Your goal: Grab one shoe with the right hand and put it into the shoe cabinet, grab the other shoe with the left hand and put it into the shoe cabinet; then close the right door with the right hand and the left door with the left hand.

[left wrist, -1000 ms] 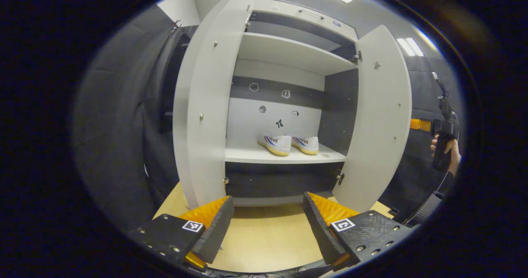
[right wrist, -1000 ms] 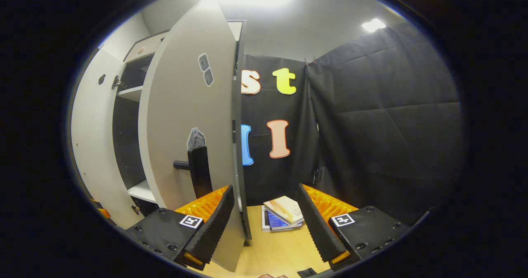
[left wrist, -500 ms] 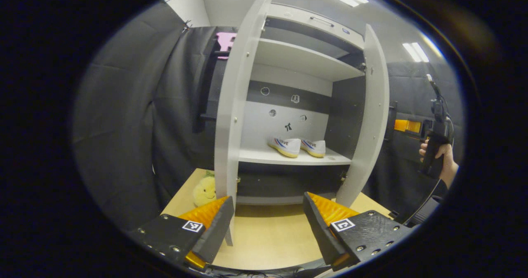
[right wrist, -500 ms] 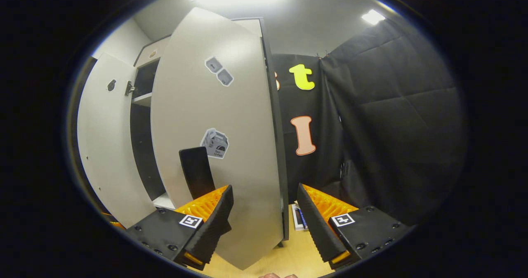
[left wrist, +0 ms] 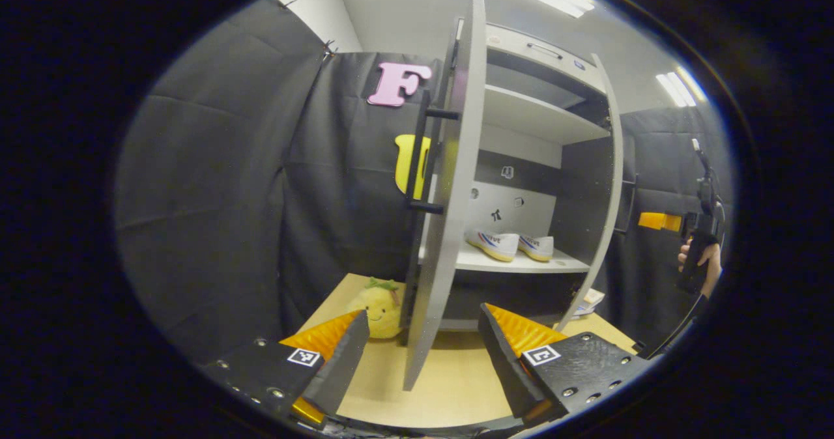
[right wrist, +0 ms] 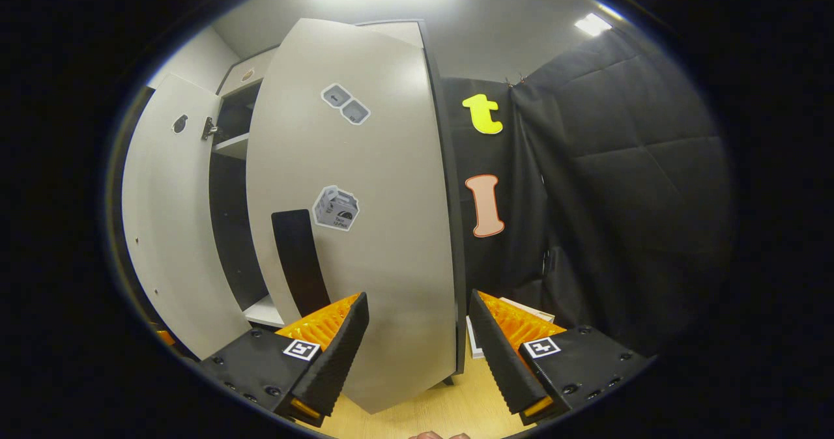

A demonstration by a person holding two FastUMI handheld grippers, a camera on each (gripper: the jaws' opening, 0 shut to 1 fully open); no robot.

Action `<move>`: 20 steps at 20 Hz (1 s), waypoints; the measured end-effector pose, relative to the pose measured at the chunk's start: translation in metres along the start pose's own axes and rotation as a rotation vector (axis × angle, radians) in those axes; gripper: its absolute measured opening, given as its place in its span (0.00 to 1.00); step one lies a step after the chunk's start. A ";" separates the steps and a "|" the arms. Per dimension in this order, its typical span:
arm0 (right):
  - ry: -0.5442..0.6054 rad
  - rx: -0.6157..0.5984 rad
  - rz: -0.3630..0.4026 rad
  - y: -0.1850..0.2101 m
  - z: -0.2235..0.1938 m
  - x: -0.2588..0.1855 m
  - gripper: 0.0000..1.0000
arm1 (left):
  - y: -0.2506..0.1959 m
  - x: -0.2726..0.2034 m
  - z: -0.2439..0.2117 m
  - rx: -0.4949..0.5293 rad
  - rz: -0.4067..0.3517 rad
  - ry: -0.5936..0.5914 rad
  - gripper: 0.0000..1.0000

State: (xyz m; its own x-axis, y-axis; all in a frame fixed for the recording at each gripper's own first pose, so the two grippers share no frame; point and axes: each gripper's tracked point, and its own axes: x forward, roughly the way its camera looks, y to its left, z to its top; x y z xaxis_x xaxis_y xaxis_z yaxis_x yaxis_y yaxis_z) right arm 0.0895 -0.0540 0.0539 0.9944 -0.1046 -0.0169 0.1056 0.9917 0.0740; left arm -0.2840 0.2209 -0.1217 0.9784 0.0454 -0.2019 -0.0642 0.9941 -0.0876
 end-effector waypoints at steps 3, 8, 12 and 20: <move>0.002 -0.003 0.001 0.003 -0.002 0.001 0.97 | 0.030 -0.003 0.014 0.038 0.064 -0.029 1.00; 0.018 0.002 0.003 0.002 -0.009 0.000 0.92 | 0.069 -0.002 0.044 0.069 0.137 -0.067 1.00; 0.033 -0.010 0.000 0.001 -0.017 -0.004 0.98 | 0.096 0.010 0.084 0.128 0.172 -0.119 1.00; 0.129 0.037 -0.012 0.005 -0.048 -0.018 0.98 | 0.091 0.057 0.145 0.043 0.051 -0.221 1.00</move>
State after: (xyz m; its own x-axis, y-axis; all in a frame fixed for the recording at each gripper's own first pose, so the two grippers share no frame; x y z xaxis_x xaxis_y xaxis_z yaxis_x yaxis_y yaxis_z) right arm 0.0719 -0.0431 0.0068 0.9839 -0.1040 -0.1454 0.1205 0.9866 0.1100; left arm -0.2052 0.3283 0.0005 0.9937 0.1110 0.0136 -0.1103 0.9931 -0.0398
